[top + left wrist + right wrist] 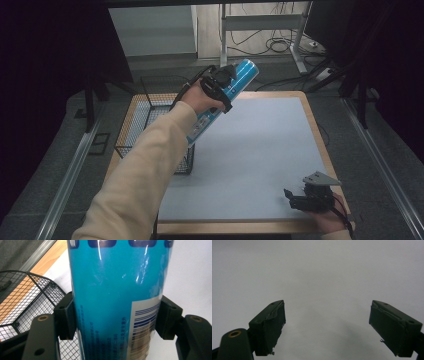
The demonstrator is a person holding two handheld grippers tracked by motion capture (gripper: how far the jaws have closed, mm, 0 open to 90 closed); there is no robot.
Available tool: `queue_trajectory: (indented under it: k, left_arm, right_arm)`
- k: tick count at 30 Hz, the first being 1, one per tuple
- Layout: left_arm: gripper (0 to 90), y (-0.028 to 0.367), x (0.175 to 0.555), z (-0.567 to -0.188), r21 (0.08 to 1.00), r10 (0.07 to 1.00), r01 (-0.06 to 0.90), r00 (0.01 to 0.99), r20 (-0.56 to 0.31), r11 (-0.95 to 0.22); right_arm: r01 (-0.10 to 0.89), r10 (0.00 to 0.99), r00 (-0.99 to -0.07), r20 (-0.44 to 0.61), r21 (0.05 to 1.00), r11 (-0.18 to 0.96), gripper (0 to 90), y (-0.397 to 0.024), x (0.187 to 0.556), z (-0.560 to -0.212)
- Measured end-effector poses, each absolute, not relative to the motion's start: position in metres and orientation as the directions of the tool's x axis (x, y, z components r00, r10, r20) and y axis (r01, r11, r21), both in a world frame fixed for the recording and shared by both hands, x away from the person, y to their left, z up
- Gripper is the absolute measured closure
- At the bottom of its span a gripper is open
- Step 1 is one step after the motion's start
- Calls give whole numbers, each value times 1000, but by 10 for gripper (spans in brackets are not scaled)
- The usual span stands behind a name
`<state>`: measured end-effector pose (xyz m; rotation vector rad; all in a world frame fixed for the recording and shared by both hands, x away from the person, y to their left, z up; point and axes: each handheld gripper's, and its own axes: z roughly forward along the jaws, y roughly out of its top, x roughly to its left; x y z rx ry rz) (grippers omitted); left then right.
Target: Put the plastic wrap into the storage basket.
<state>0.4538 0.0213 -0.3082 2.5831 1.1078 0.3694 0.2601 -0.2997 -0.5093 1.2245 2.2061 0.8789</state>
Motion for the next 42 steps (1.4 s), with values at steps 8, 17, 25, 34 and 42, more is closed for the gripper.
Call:
queue_trajectory:
  k: [8,17,25,34,42]
  left_arm:
    - [316,34,458,-309,374,754,675,646,118,-636]
    - [316,50,461,-313,373,775,692,617,139,-618]
    - [316,64,465,-319,376,802,716,577,157,-588]
    - [316,78,472,-332,351,819,744,550,162,-569]
    - [316,89,476,-342,347,831,757,531,167,-553]
  right_arm:
    - [563,867,-490,-89,727,393,139,-300,260,-508]
    - [561,868,-488,-91,729,392,139,-300,260,-509]
    - [562,870,-486,-89,730,389,139,-300,260,-509]
    - [563,869,-486,-91,729,390,139,-300,260,-508]
    - [560,870,-485,-94,730,391,139,-301,260,-509]
